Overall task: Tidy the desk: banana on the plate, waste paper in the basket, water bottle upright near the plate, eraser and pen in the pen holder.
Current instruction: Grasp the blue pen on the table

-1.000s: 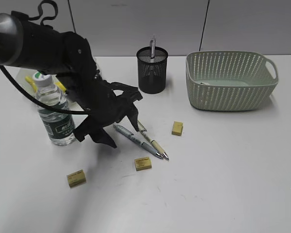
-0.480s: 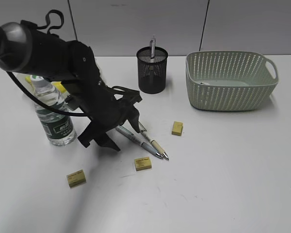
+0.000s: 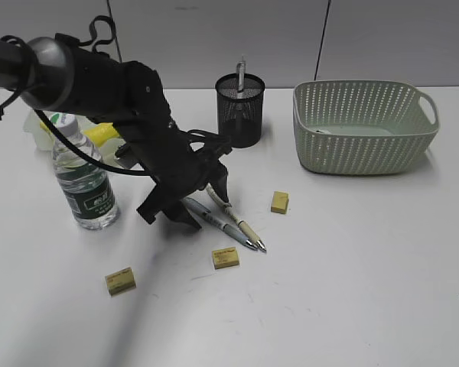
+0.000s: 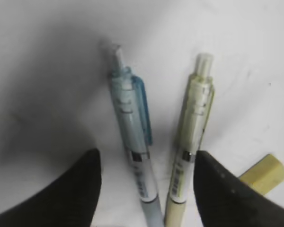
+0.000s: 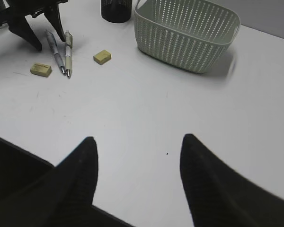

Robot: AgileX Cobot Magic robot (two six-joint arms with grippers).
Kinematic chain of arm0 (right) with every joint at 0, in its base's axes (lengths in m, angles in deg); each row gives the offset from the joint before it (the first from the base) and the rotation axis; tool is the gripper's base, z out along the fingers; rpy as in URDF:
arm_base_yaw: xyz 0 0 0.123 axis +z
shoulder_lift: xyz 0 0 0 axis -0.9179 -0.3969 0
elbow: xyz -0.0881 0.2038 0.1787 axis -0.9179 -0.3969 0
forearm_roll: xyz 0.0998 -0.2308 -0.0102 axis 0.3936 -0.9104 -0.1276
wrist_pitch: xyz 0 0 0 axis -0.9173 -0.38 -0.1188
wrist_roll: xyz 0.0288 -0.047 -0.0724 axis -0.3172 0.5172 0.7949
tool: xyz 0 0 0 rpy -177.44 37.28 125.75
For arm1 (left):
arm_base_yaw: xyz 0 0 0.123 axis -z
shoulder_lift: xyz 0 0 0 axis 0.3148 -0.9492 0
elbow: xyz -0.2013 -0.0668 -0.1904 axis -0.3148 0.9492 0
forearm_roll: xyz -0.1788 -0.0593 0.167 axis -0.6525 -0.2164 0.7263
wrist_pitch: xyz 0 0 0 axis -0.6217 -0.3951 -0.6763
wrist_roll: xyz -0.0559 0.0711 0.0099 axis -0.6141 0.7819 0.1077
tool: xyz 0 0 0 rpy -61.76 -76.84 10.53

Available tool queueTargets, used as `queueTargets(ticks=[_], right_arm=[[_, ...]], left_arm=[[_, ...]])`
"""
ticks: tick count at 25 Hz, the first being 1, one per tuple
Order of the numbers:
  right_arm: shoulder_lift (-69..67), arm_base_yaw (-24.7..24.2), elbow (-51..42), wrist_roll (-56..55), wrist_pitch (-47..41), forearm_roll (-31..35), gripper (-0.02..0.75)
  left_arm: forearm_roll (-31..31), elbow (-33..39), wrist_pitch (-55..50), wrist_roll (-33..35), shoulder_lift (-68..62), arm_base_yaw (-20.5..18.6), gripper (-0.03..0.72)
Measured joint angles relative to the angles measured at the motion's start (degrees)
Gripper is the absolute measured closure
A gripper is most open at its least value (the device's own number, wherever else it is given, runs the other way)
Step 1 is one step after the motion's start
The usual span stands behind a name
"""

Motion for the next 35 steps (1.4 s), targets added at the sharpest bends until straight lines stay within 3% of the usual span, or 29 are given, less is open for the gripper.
queueTargets(ticks=[8, 13, 31, 35], right_arm=[[0.0, 0.0, 0.0, -0.07, 0.0, 0.0, 0.292], [0.0, 0.0, 0.0, -0.07, 0.0, 0.0, 0.292], [0.0, 0.0, 0.0, -0.08, 0.0, 0.0, 0.293], [0.0, 0.0, 0.0, -0.08, 0.0, 0.0, 0.293]], left_arm=[[0.99, -1.95, -7.5, -0.93, -1.34, 0.0, 0.28], [1.81, -2.05, -6.25, -1.57, -1.4, 0.0, 0.324], [-0.32, -2.54, -2.08, -4.53, -2.27, 0.0, 0.348], [-0.45, -3.68, -3.08, -4.65, -2.84, 0.0, 0.442]])
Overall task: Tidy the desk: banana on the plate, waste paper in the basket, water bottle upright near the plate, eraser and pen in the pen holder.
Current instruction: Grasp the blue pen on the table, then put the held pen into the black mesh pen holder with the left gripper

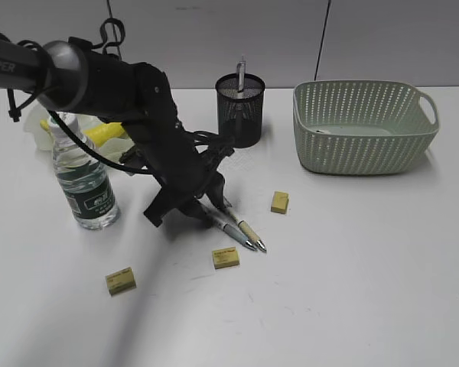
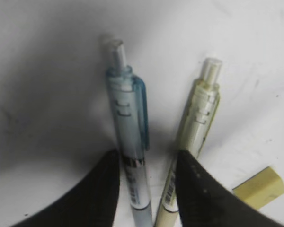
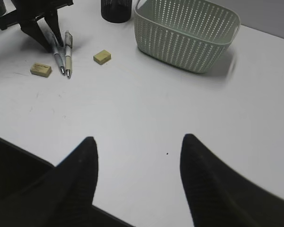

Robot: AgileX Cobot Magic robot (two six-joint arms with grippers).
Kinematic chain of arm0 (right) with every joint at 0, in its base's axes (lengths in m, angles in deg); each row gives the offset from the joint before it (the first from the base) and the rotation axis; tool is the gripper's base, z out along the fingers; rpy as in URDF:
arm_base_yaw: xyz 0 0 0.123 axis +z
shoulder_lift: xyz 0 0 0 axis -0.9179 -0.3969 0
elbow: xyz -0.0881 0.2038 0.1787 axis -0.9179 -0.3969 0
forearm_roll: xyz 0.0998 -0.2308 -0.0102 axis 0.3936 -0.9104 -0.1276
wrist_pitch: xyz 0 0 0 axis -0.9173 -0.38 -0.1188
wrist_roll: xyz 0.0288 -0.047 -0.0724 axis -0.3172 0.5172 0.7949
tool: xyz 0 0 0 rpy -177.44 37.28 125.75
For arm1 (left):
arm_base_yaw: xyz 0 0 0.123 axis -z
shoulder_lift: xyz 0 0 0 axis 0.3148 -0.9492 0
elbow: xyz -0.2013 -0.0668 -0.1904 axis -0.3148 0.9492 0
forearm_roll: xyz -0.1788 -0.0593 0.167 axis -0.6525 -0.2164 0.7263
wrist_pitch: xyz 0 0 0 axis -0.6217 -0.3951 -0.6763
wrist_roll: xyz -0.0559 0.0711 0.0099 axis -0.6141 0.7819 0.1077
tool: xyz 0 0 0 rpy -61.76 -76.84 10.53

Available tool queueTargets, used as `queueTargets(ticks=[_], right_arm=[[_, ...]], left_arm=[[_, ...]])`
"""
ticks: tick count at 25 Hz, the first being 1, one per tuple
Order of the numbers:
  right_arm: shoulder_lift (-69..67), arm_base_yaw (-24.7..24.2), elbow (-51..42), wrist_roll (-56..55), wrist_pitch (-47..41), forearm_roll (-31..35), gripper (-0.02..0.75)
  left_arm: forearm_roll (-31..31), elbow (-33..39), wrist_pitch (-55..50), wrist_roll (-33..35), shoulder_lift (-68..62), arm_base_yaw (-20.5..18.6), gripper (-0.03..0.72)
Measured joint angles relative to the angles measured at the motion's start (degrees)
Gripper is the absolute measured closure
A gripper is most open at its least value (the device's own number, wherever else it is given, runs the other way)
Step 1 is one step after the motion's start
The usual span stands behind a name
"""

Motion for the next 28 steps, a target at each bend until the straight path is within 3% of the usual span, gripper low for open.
queueTargets(ticks=[2, 5, 18, 28], right_arm=[[0.0, 0.0, 0.0, 0.0, 0.0, 0.0, 0.293], [0.0, 0.0, 0.0, 0.0, 0.0, 0.0, 0.293], [0.0, 0.0, 0.0, 0.06, 0.0, 0.0, 0.293], [0.0, 0.0, 0.0, 0.01, 0.0, 0.0, 0.293]], left_arm=[[1.39, -1.0, -1.65, -0.15, -0.45, 0.0, 0.535], [4.78, -2.8, -4.1, -0.15, -0.71, 0.0, 0.6], [9.24, -14.45, -15.36, 5.44, -0.37, -0.05, 0.61], [16.15, -16.7, -15.16, 8.29, 9.55, 0.0, 0.61]])
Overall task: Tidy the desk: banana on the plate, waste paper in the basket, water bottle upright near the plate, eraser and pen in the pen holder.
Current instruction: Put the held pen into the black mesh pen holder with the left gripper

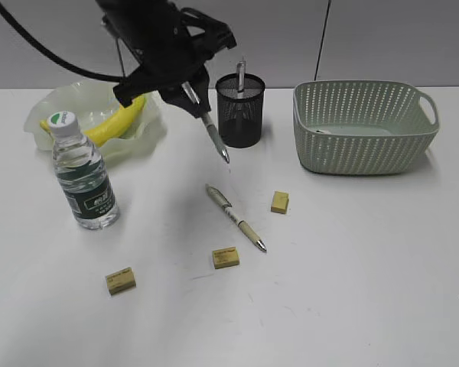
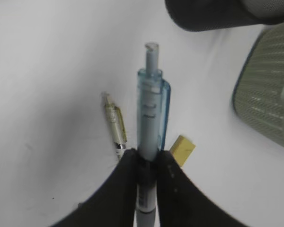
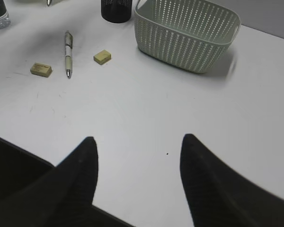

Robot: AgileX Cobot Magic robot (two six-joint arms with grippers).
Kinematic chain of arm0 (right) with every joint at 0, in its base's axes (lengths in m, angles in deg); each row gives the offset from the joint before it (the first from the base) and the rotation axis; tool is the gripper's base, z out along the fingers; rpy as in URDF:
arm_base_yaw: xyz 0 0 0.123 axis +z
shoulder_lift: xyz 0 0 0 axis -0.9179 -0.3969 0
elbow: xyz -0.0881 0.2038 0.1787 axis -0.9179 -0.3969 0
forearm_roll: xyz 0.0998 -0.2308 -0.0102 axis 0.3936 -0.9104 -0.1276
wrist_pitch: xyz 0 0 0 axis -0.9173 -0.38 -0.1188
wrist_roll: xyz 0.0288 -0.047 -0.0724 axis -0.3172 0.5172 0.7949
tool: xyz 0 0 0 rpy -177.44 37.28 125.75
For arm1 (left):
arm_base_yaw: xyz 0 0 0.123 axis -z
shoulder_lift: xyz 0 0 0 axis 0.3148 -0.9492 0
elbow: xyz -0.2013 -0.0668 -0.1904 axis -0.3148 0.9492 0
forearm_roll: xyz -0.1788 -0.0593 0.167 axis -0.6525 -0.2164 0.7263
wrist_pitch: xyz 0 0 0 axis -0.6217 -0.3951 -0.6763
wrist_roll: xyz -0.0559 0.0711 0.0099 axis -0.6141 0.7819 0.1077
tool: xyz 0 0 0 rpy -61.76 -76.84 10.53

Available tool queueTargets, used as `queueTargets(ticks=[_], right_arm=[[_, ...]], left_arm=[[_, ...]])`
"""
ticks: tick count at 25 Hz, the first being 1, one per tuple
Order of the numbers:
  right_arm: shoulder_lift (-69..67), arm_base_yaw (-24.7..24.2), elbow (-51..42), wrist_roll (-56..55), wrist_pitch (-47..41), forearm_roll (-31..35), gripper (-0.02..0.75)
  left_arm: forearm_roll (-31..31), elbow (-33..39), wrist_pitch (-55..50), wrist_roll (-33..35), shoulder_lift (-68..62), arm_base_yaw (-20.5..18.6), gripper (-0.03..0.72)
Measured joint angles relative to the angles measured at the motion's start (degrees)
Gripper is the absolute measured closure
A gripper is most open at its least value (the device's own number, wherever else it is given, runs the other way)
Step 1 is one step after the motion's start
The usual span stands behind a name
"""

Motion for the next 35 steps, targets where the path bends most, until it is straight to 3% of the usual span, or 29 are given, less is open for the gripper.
queueTargets(ticks=[10, 21, 35], right_arm=[[0.0, 0.0, 0.0, 0.06, 0.0, 0.0, 0.293], [0.0, 0.0, 0.0, 0.0, 0.0, 0.0, 0.293], [0.0, 0.0, 0.0, 0.04, 0.0, 0.0, 0.293]], left_arm=[[6.95, 0.0, 20.29, 13.37, 3.47, 0.0, 0.61], [26.17, 0.0, 48.43, 15.54, -0.03, 0.0, 0.61], [28.56, 0.0, 50.14, 15.61, -10.65, 0.0, 0.61]])
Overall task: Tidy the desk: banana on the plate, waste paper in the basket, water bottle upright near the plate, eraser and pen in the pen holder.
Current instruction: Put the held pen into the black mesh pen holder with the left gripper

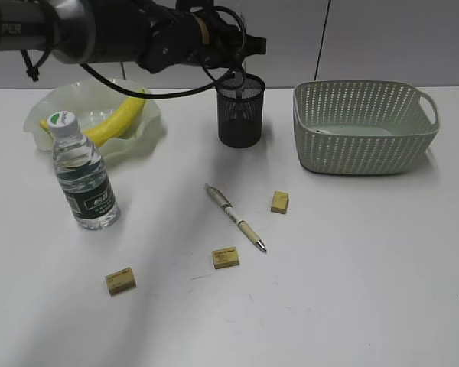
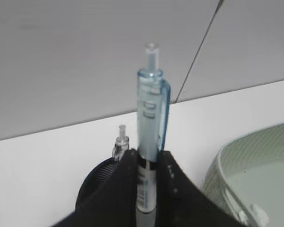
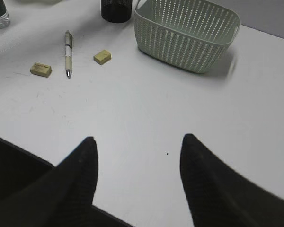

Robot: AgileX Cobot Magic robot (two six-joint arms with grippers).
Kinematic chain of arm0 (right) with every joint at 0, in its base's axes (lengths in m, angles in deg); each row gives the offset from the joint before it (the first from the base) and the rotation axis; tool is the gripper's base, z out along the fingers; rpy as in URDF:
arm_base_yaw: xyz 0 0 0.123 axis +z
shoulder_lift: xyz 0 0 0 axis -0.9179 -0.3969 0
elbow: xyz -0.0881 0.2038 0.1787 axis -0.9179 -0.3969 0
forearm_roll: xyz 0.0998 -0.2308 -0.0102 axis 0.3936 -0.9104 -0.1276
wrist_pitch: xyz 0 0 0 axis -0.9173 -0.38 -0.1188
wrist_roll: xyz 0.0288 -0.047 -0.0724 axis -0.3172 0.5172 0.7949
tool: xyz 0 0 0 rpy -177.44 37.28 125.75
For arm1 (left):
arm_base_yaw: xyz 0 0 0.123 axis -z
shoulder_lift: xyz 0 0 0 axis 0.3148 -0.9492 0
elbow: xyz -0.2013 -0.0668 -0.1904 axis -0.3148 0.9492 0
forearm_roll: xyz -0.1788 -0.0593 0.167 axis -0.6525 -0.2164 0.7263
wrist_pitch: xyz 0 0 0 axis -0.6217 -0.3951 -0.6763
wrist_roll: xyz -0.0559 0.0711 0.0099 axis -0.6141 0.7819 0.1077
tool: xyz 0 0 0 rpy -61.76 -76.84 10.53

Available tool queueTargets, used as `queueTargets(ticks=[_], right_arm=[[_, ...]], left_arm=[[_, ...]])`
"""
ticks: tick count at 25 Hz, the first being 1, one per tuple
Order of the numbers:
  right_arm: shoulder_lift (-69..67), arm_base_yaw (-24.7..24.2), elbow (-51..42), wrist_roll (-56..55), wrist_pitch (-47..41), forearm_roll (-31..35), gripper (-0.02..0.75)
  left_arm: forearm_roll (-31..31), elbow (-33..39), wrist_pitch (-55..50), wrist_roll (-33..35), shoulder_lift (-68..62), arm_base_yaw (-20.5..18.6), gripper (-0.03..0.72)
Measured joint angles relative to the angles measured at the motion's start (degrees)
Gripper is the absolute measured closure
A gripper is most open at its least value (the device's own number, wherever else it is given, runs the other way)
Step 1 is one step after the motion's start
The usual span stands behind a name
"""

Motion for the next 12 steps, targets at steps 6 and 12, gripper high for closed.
queueTargets(ticks=[6, 12], right_arm=[[0.0, 0.0, 0.0, 0.0, 0.0, 0.0, 0.293], [0.0, 0.0, 0.0, 0.0, 0.0, 0.0, 0.293]], left_arm=[[2.01, 0.0, 0.71, 0.0, -2.87, 0.0, 0.61], [2.11, 0.0, -0.45, 0.0, -4.55, 0.0, 0.61]])
